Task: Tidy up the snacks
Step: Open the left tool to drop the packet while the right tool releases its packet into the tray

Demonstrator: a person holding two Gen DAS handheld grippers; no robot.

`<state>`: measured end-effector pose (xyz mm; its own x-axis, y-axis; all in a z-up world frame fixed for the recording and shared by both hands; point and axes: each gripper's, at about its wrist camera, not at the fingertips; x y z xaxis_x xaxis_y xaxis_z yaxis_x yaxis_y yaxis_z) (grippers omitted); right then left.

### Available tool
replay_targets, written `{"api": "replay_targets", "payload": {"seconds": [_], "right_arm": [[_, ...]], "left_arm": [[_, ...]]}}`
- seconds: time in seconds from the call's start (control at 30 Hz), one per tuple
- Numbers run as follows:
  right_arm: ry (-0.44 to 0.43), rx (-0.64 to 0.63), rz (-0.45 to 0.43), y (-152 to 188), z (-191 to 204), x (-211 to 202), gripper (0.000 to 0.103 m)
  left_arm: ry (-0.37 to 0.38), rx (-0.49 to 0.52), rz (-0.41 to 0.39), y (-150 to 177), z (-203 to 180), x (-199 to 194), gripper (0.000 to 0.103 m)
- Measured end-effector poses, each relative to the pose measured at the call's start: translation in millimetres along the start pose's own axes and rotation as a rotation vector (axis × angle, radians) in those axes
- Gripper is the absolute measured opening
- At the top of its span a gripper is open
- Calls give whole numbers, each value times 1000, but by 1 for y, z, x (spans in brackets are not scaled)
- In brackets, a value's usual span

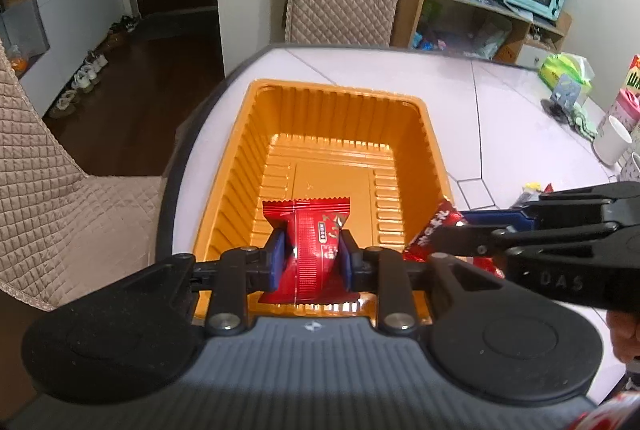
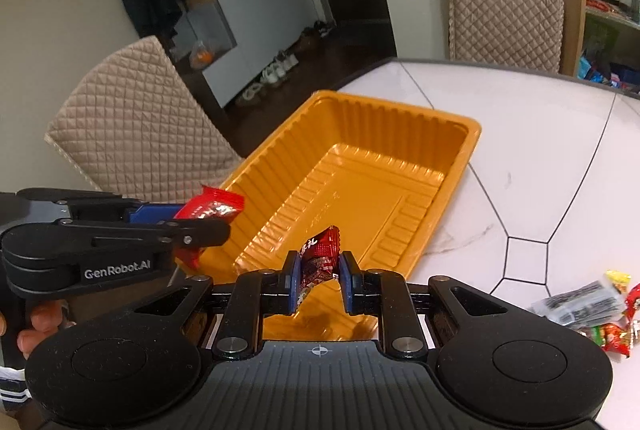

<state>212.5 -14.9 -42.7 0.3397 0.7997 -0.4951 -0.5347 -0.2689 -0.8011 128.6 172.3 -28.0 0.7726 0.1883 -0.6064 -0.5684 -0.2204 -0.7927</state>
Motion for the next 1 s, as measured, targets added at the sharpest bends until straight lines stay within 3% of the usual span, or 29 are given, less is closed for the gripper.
{"api": "replay_targets", "payload": {"seconds": [0.63, 0.77, 0.83, 1.0], "right_arm": [[10, -22, 43, 8, 0, 34, 21], [2, -15, 33, 8, -2, 32, 32], [0, -20, 19, 8, -1, 30, 45], [0, -15, -2, 6, -1, 24, 48]], "left_arm": [[16, 27, 66, 3, 1, 29, 26], [6, 27, 64, 2, 2, 28, 36], [1, 29, 63, 2, 2, 26, 36], [-13, 20, 61, 2, 5, 22, 40]]}}
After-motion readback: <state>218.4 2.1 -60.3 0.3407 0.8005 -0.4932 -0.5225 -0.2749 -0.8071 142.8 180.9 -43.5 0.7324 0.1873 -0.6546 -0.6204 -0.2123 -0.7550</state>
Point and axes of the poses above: each gripper's, at about its wrist camera, not at the fingertips, and x roughly the way its jaws point, z to its left, y to its underside, and after that the axes turned 13 degrees about -z, right-handed
